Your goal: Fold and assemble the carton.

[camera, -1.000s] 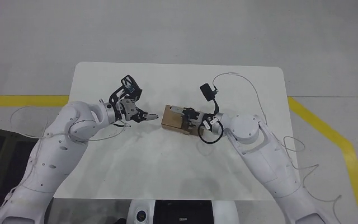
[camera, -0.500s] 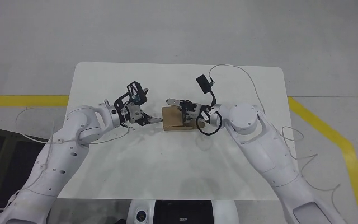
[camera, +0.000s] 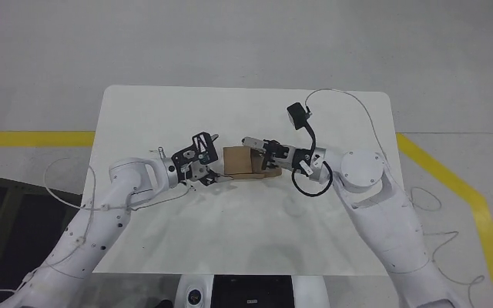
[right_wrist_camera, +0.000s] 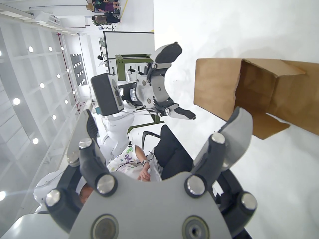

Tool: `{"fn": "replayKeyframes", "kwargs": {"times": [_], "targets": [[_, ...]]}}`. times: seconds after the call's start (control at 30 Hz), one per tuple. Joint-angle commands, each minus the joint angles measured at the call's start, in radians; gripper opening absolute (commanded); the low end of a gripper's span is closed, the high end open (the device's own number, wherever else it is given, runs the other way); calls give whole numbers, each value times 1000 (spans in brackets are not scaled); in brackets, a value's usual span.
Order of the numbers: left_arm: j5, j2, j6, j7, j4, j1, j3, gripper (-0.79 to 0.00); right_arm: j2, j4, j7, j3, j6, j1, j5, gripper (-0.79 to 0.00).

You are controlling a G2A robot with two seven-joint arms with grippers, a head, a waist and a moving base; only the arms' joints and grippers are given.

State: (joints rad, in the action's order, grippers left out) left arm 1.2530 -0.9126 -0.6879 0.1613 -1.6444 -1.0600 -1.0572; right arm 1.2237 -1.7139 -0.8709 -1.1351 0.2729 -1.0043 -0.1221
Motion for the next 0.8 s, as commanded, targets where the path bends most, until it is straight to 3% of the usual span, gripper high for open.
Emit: {"fn": "replayKeyframes", "kwargs": {"times": [0.0, 0.3, 0.6, 0.77], "targets": [[6, -8, 7, -9, 25, 18, 22, 0, -4, -6, -4, -12, -5, -9, 0, -785], [-12, -30, -18, -26, 85, 55, 67, 0, -10, -20, -4, -31, -19, -25, 8, -785], [-18, -30, -21, -24, 86, 56, 67, 0, -10, -20, -4, -31, -19, -25, 8, -785], [-16, -30, 1, -18, 90, 43, 59, 0, -23, -41, -14, -31, 32, -46, 117, -785]]}}
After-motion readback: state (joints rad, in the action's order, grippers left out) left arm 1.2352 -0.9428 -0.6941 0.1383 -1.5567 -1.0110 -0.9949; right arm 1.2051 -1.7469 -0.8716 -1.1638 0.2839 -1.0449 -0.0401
